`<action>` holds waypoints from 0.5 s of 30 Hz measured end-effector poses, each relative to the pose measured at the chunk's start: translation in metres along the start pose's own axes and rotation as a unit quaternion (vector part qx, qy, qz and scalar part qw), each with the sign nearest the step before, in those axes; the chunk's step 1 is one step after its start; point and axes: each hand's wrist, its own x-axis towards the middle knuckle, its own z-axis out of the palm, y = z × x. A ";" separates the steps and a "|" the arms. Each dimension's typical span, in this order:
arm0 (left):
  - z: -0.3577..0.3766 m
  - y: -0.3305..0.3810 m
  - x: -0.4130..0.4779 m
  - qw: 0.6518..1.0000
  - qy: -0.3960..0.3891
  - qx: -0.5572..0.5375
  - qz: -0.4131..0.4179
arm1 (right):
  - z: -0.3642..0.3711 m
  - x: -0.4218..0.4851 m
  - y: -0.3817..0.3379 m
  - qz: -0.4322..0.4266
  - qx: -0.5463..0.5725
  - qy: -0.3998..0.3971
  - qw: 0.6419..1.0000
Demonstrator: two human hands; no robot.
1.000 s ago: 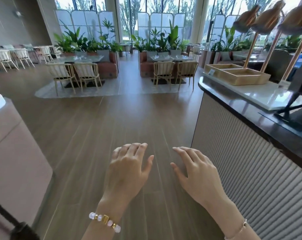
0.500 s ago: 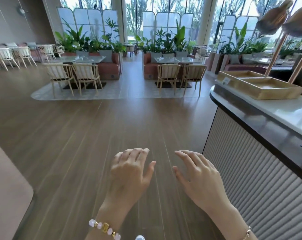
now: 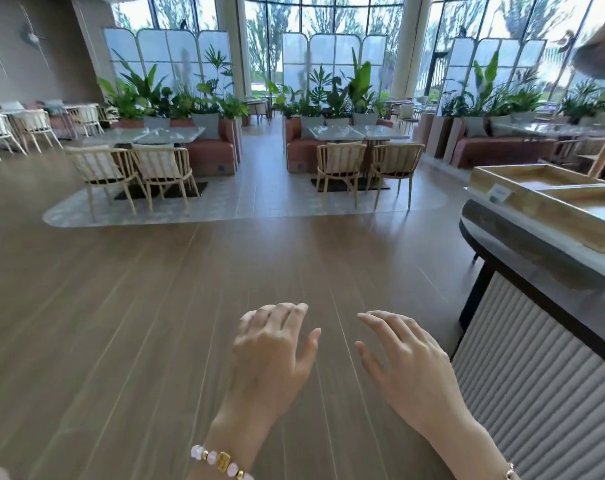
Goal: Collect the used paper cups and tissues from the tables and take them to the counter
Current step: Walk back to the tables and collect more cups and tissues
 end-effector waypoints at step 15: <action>0.177 -0.086 0.262 0.999 -0.037 0.022 0.013 | 0.190 0.251 0.130 0.038 0.006 -0.006 0.999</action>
